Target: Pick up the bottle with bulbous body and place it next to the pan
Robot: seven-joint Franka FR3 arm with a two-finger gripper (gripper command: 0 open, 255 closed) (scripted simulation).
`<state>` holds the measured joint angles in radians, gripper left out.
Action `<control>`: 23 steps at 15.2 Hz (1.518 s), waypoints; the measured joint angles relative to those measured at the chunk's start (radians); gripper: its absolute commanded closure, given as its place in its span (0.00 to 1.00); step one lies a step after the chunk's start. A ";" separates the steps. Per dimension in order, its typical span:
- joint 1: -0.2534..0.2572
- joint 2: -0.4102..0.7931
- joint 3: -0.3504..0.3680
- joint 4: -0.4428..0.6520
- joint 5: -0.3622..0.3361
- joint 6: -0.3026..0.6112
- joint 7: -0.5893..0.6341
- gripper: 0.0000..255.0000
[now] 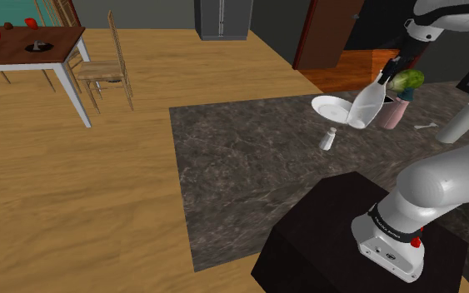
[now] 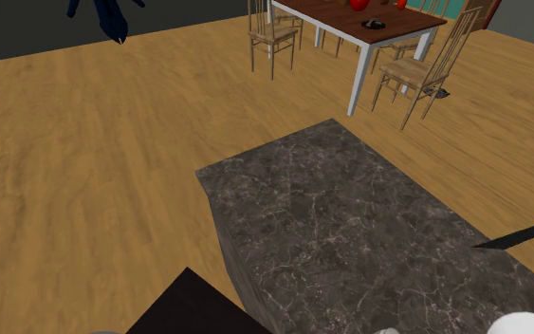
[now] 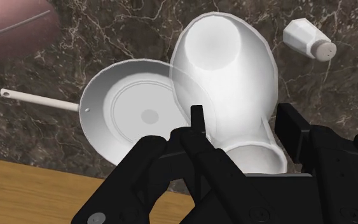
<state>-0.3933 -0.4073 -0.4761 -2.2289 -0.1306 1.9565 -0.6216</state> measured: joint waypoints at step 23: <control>0.000 0.060 -0.041 -0.175 0.004 0.233 -0.023 0.00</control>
<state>-0.3929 -0.3470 -0.5172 -2.4042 -0.1262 2.1899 -0.6442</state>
